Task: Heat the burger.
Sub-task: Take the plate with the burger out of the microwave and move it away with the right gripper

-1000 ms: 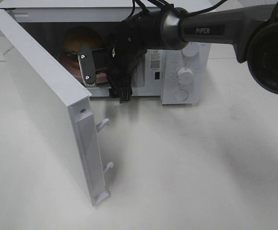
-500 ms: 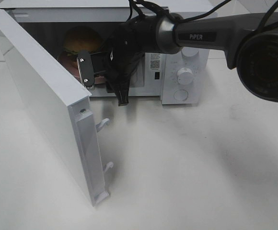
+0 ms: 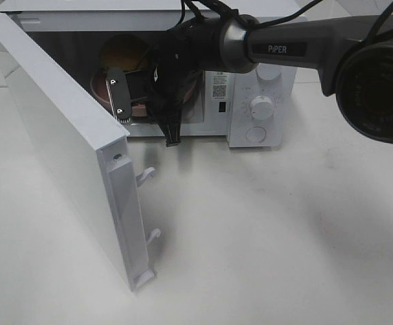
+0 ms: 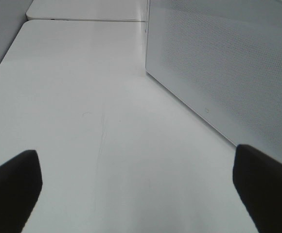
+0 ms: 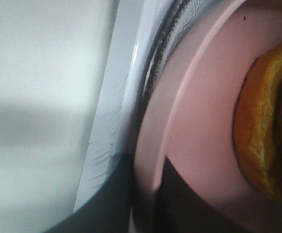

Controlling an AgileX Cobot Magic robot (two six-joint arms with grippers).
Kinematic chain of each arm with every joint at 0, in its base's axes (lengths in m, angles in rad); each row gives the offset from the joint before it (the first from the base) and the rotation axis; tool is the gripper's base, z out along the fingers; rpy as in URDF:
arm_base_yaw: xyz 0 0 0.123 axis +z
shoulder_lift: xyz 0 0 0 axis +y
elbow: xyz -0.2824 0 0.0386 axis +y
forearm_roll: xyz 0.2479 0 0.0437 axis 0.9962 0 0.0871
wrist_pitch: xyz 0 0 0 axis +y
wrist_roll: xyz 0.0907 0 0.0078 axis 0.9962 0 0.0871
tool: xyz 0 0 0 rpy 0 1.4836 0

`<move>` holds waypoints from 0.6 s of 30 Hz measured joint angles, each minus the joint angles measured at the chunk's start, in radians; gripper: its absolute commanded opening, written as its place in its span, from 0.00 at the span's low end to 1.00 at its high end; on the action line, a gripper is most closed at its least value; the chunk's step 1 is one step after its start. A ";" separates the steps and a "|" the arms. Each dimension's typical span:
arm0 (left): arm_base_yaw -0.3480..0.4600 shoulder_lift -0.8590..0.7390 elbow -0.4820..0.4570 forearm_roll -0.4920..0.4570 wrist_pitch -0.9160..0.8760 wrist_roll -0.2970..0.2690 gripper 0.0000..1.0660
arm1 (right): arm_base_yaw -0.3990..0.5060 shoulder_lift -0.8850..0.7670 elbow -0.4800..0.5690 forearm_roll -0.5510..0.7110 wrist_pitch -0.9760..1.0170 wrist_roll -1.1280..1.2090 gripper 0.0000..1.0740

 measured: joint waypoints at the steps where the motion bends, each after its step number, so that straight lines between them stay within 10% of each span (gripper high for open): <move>1: 0.000 0.000 0.000 0.000 0.000 0.000 0.94 | 0.000 -0.001 0.000 0.002 0.004 -0.005 0.00; 18: 0.000 0.000 0.000 0.000 0.000 0.000 0.94 | -0.012 -0.122 0.160 0.158 0.007 -0.286 0.00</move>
